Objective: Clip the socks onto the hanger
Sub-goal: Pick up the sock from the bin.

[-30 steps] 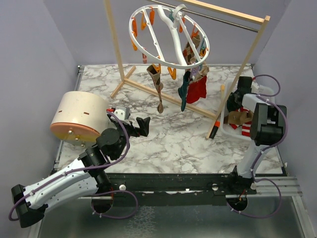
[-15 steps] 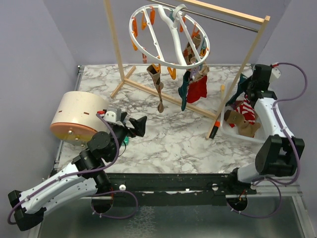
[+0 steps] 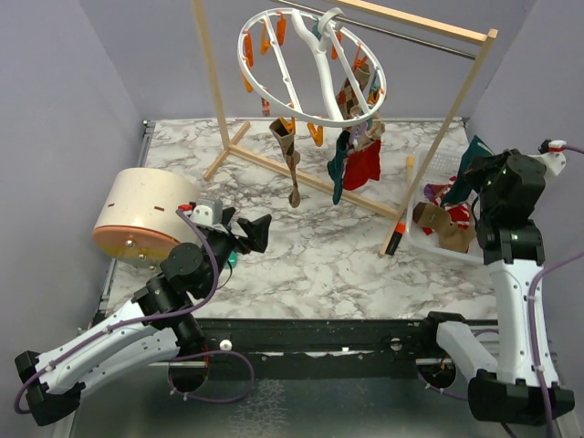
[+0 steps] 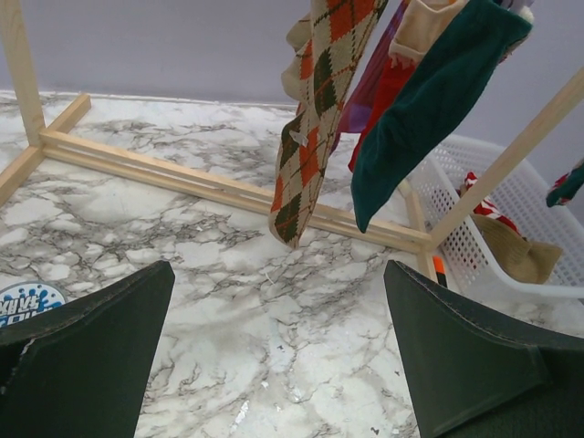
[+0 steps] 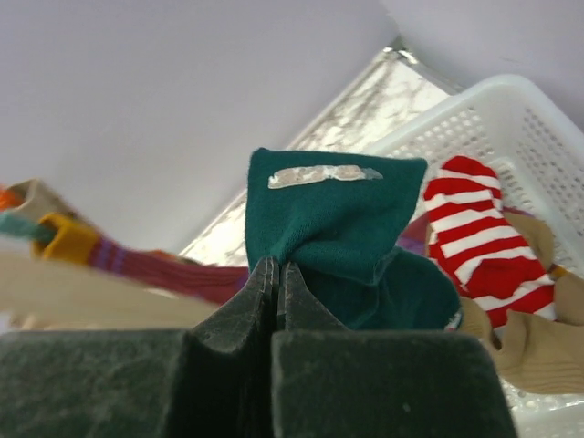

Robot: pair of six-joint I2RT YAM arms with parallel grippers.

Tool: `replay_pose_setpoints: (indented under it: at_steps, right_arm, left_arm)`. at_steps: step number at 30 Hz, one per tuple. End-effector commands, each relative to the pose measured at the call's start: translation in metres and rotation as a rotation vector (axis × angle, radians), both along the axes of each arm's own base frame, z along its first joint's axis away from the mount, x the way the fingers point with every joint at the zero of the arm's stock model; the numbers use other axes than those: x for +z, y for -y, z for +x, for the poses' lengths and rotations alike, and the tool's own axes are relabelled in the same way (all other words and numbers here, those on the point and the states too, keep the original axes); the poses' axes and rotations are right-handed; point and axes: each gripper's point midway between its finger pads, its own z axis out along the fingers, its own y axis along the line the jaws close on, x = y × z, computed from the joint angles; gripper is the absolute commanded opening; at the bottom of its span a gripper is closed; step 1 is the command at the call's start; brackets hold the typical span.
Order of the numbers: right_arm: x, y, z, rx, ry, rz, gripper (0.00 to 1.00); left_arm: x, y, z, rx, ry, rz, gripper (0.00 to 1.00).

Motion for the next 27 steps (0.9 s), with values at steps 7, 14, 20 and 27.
replay_pose_setpoints:
  at_steps: [7, 14, 20, 27]
  right_arm:
    - [0.055, -0.132, -0.076, 0.708, 0.251, -0.319, 0.00]
    - [0.073, -0.205, -0.166, 1.203, 0.468, -0.405, 0.00]
    - [0.084, -0.224, -0.191, 1.349, 0.576, -0.353, 0.00]
    - [0.082, -0.237, -0.195, 1.435, 0.621, -0.263, 0.00]
  left_arm:
    - [0.018, 0.016, -0.002, -0.073, 0.049, -0.017, 0.99]
    - [0.068, 0.044, -0.024, -0.276, 0.224, -0.065, 0.99]
    - [0.108, 0.084, -0.063, -0.581, 0.333, -0.068, 0.99]
    - [0.138, 0.121, -0.088, -0.816, 0.383, -0.089, 0.99]
